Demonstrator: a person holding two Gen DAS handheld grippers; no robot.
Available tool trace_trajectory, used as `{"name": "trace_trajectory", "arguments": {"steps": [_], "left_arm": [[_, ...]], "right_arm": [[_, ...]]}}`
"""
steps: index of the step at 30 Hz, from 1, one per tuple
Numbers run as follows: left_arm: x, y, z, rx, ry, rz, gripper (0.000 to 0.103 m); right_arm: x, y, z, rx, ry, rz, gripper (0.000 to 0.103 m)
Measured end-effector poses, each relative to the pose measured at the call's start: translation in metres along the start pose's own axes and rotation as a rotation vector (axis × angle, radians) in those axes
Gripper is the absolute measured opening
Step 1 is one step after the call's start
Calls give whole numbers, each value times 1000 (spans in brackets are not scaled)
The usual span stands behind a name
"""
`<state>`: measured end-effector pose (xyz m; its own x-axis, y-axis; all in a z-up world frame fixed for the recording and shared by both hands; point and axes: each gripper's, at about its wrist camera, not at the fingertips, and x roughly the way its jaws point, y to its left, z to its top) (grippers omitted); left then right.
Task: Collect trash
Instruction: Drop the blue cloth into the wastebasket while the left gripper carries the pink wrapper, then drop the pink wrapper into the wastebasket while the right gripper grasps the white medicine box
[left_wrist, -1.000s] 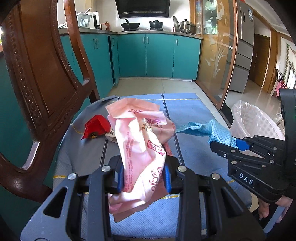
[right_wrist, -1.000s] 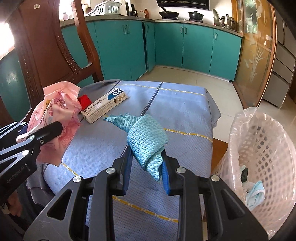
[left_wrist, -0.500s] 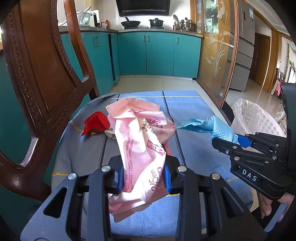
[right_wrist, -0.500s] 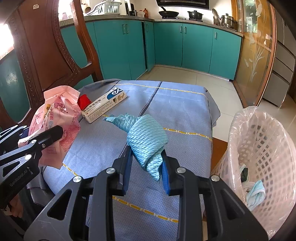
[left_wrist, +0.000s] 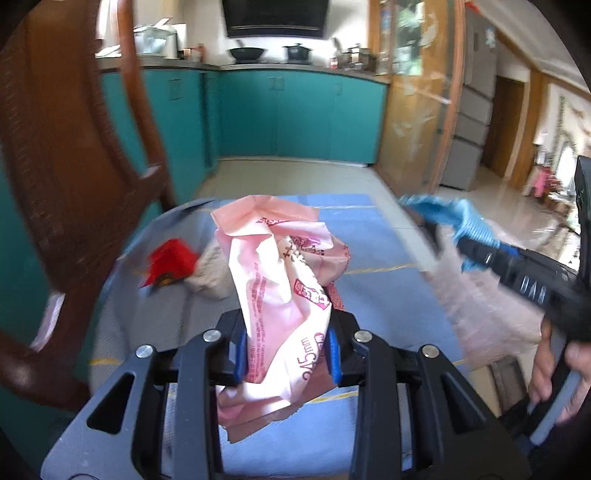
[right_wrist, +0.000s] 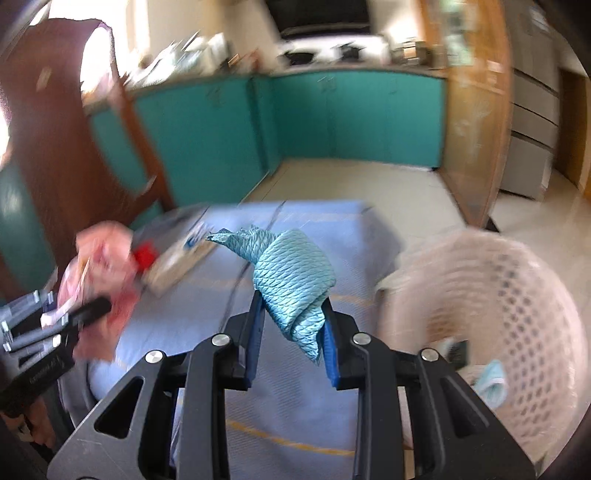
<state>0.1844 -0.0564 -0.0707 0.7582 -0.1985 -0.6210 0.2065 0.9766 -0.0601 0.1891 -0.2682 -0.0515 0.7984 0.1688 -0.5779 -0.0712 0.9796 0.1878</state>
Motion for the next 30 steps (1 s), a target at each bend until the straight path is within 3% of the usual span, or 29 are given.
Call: {"name": "trace_trajectory", "arguments": {"steps": [2, 5, 9, 12, 13, 15, 16, 18, 21, 24, 30], "left_arm": [[3, -17, 9, 20, -3, -68, 33], [12, -48, 22, 49, 5, -191, 33], [33, -109, 35, 143, 24, -322, 33], [56, -153, 36, 196, 85, -409, 33], [62, -163, 35, 210, 100, -419, 33], [78, -187, 31, 243, 137, -458, 36], [84, -194, 30, 246, 150, -475, 43], [93, -200, 27, 241, 166, -493, 57], [93, -193, 26, 213, 153, -470, 68], [84, -167, 28, 190, 98, -364, 68], [63, -62, 17, 58, 24, -17, 68]], "right_arm": [[-17, -40, 5, 98, -36, -79, 29], [-29, -89, 0, 231, -15, -180, 29], [-28, -144, -19, 453, 66, -190, 29], [-31, -167, -29, 543, 88, -241, 31], [-33, -171, -31, 567, 84, -246, 33], [-38, -180, -33, 615, 64, -239, 49], [-40, -183, -32, 634, 49, -242, 59], [-42, -183, -32, 633, 36, -242, 61], [-36, -175, -27, 608, 41, -227, 61], [-30, -168, -22, 583, 44, -213, 61], [-16, -121, -6, 404, 19, -144, 61]]}}
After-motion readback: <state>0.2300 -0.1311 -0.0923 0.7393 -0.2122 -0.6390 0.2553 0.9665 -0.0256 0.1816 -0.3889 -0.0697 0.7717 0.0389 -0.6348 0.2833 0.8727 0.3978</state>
